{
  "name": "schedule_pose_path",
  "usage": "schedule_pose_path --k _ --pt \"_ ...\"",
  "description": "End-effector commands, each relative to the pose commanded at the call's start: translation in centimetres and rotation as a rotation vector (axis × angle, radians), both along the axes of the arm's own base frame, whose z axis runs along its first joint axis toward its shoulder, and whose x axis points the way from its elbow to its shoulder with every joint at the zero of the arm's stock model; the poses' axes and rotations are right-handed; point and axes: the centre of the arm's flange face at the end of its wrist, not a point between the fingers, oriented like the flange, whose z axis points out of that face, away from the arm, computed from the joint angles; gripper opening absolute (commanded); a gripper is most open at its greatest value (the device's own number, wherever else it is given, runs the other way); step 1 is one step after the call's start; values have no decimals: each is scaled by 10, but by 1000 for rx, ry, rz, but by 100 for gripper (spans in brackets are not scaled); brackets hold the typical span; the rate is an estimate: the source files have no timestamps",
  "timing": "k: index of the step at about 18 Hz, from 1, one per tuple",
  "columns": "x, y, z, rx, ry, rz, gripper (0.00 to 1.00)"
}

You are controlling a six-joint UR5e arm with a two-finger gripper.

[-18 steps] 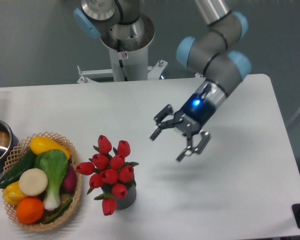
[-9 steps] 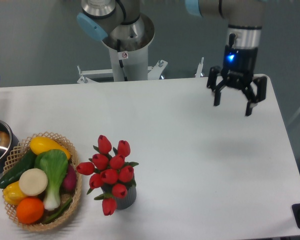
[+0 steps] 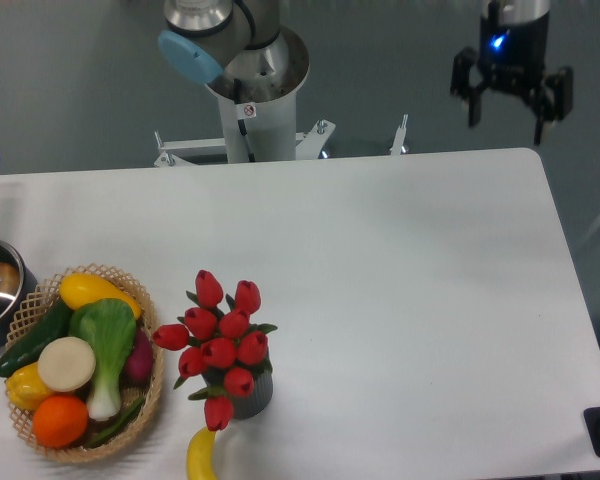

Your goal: Insert the flowers into the vase

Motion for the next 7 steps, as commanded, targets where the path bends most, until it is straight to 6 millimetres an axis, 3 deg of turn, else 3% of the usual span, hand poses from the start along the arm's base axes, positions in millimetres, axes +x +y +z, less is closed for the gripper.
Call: schedule_pose_path --k 4,7 --pt "-6 -34 -1 -24 -7 -67 100" --pt "-4 -36 -4 -25 -15 -72 100"
